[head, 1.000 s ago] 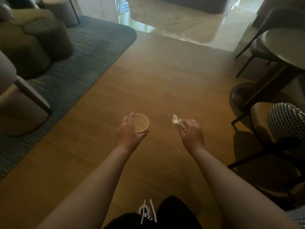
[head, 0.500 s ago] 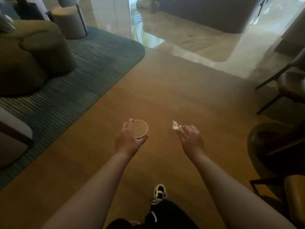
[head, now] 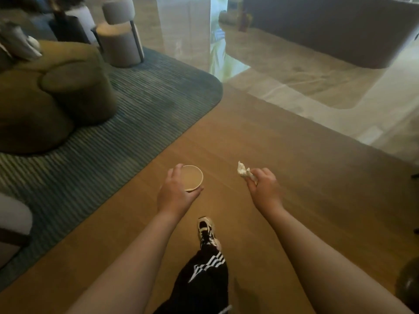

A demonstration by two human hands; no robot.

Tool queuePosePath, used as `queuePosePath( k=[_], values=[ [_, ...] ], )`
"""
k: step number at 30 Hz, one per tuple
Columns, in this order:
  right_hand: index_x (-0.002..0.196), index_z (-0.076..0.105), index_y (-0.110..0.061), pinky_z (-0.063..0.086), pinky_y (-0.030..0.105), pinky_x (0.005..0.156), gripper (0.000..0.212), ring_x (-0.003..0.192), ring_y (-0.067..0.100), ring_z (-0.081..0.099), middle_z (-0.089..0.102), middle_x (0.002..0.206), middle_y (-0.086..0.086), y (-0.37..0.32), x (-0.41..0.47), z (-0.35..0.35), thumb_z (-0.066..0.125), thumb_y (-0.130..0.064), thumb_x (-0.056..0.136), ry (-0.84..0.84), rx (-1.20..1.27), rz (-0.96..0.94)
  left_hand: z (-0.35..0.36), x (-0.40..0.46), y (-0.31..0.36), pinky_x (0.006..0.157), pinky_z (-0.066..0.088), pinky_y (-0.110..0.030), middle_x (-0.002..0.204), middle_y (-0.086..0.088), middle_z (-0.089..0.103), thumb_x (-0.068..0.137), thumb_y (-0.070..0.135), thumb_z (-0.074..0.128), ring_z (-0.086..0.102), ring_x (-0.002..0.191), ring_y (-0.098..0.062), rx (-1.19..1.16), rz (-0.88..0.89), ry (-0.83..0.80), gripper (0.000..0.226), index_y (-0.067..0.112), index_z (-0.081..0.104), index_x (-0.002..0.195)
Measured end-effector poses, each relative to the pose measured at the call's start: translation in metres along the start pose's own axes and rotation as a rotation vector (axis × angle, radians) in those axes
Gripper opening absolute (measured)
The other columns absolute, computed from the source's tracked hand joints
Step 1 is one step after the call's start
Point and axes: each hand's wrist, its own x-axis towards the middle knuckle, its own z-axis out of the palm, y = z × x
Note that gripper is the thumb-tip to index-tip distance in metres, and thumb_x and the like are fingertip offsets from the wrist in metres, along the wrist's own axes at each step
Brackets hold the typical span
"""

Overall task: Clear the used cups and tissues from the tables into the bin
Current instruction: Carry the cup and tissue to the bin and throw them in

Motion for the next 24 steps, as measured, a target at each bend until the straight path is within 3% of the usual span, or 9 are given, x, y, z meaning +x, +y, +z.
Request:
queuePosePath(
  k=[7,14,24],
  values=[
    [0.109,0.066,-0.011,0.035,0.028,0.069,0.026,0.093,0.024,0.056,0.061,0.102,0.006,-0.016,0.277,0.027,0.058,-0.028,0.092,0.007,-0.064,-0.023,0.051,0.255,0.009,0.086,0.049,-0.045,0.122,-0.003,0.049,0.068,0.048,0.078,0.052,0.105,-0.025,0.018,-0.022,-0.024,0.079,0.018,0.041,0.131],
    [0.109,0.066,-0.013,0.033,0.027,0.069,0.024,0.091,0.023,0.055,0.060,0.100,0.005,-0.028,0.496,0.044,0.058,-0.028,0.092,0.000,-0.059,0.001,0.085,0.478,0.037,0.085,0.049,-0.043,0.125,-0.001,0.048,0.068,0.051,0.076,0.052,0.106,-0.023,0.032,-0.043,-0.011,0.081,0.018,0.040,0.133],
    [0.112,0.064,-0.016,0.031,0.026,0.065,0.024,0.083,0.012,0.045,0.049,0.091,-0.006,-0.012,0.871,0.120,0.055,-0.028,0.094,-0.031,-0.035,-0.032,0.190,0.841,0.049,0.086,0.049,-0.045,0.124,0.001,0.047,0.069,0.052,0.075,0.051,0.107,-0.021,0.031,-0.073,0.035,0.080,0.020,0.038,0.132]
  ],
)
